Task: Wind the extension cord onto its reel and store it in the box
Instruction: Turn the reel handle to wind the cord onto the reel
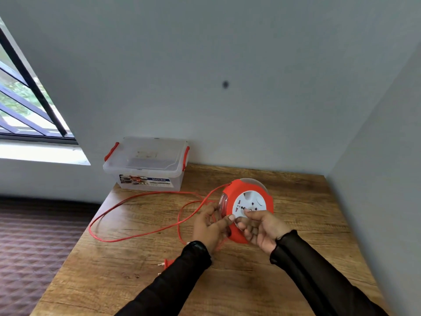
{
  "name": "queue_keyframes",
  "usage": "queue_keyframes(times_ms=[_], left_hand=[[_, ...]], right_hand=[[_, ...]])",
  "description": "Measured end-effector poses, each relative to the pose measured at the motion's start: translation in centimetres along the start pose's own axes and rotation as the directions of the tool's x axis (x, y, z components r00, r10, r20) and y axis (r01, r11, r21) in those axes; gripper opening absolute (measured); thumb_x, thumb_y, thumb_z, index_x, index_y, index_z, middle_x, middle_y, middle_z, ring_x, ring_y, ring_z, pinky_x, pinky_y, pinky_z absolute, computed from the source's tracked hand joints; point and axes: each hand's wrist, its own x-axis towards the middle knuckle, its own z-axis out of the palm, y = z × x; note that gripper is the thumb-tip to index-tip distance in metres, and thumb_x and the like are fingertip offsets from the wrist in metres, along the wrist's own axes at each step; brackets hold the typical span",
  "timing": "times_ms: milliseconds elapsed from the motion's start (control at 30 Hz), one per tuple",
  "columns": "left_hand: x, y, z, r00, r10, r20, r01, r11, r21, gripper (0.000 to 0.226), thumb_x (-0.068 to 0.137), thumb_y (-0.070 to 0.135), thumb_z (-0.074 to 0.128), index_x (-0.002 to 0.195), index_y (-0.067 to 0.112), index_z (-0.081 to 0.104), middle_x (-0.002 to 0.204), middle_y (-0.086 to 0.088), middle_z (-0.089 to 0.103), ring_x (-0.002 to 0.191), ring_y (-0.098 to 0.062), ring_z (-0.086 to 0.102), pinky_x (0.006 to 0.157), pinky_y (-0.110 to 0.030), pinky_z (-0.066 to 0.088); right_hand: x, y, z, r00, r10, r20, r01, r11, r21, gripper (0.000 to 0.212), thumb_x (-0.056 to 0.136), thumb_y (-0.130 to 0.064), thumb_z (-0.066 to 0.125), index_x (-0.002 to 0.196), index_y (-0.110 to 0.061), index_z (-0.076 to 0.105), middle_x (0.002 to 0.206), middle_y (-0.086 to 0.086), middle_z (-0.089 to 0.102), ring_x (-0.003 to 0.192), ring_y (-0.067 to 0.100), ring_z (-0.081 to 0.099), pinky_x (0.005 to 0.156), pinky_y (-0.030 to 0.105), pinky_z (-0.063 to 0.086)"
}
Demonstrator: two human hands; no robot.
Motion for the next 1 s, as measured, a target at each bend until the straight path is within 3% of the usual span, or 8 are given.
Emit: queue_keyframes(times_ms=[100,200,267,367,467,600,767,1000], left_hand=[[0.5,1.6,-1.4,0.997,-0.08,0.02,0.08,0.997,-0.02,0.013,0.081,0.0,0.065,0.093,0.004,0.062,0.056,-0.004,0.06,0.038,-0.016,0.049,0.038,-0.021,0.043],[1.6,3.1,-3.3,0.994,-0.109,0.021,0.107,0.992,0.063,0.015,0.082,0.008,0.065,0.095,0.002,0.066,0.056,-0.008,0.06,0.04,-0.017,0.053,0.04,-0.021,0.046],[2.3,4.3,-4.1,0.99,-0.123,0.073,0.11,0.98,0.164,0.012,0.082,0.012,0.065,0.091,0.004,0.068,0.062,-0.01,0.061,0.043,-0.016,0.055,0.04,-0.022,0.046],[3.2,6.0,-4.6,0.972,-0.151,0.182,0.083,0.939,0.334,0.026,0.072,0.023,0.07,0.09,0.003,0.071,0.066,-0.012,0.063,0.048,-0.02,0.056,0.044,-0.021,0.044],[3.9,7.2,-4.4,0.946,-0.209,0.248,0.072,0.881,0.469,0.046,0.061,0.026,0.072,0.088,-0.01,0.065,0.069,-0.02,0.056,0.046,-0.023,0.048,0.043,-0.02,0.038],[4.3,7.5,-4.1,0.904,-0.294,0.309,0.083,0.831,0.55,0.014,0.07,0.013,0.071,0.065,0.005,0.06,0.045,-0.002,0.053,0.034,-0.012,0.045,0.04,-0.017,0.033],[4.4,6.9,-4.1,0.919,-0.275,0.281,0.092,0.846,0.525,0.029,0.073,0.01,0.071,0.054,0.01,0.05,0.043,0.002,0.049,0.035,-0.013,0.042,0.041,-0.018,0.031],[4.5,7.2,-3.9,0.94,-0.242,0.241,0.097,0.865,0.492,0.025,0.074,0.015,0.072,0.058,0.009,0.054,0.052,-0.007,0.052,0.042,-0.02,0.049,0.043,-0.019,0.038]], right_hand=[[-1.1,-1.0,-0.7,0.984,-0.175,0.01,0.16,0.873,-0.46,0.011,0.091,-0.01,0.059,0.101,-0.006,0.061,0.076,0.009,0.073,0.049,0.01,0.062,0.041,0.017,0.045],[-1.0,-1.5,-2.3,0.772,-0.545,0.326,0.386,-0.005,-0.923,0.031,0.09,-0.022,0.059,0.121,-0.018,0.057,0.119,0.003,0.063,0.096,0.014,0.062,0.074,0.016,0.047],[-0.6,-1.9,-2.7,0.599,-0.445,0.666,0.46,-0.489,-0.741,0.041,0.09,-0.024,0.055,0.131,-0.023,0.05,0.138,0.007,0.05,0.119,0.025,0.054,0.09,0.033,0.05],[-0.2,-2.7,-2.0,0.507,-0.123,0.853,0.403,-0.841,-0.361,0.056,0.075,-0.03,0.074,0.126,-0.032,0.054,0.131,0.014,0.055,0.112,0.031,0.06,0.077,0.04,0.056],[-0.6,-3.5,-0.7,0.474,0.088,0.876,0.398,-0.909,-0.124,0.06,0.065,-0.035,0.08,0.12,-0.039,0.057,0.118,0.009,0.063,0.091,0.023,0.066,0.061,0.029,0.053],[-1.2,-3.8,0.3,0.448,0.203,0.871,0.33,-0.943,0.051,0.067,0.058,-0.048,0.08,0.121,-0.042,0.056,0.115,0.004,0.063,0.103,0.018,0.062,0.068,0.026,0.053],[-1.6,-3.4,1.6,0.629,0.08,0.774,0.314,-0.936,-0.158,0.063,0.089,-0.046,0.055,0.142,-0.035,0.023,0.126,0.018,0.047,0.107,0.032,0.051,0.082,0.04,0.042],[-1.3,-1.9,1.1,0.698,-0.052,0.714,0.27,-0.905,-0.33,0.063,0.095,-0.041,0.046,0.146,-0.034,0.01,0.118,0.019,0.05,0.104,0.035,0.048,0.081,0.039,0.039]])
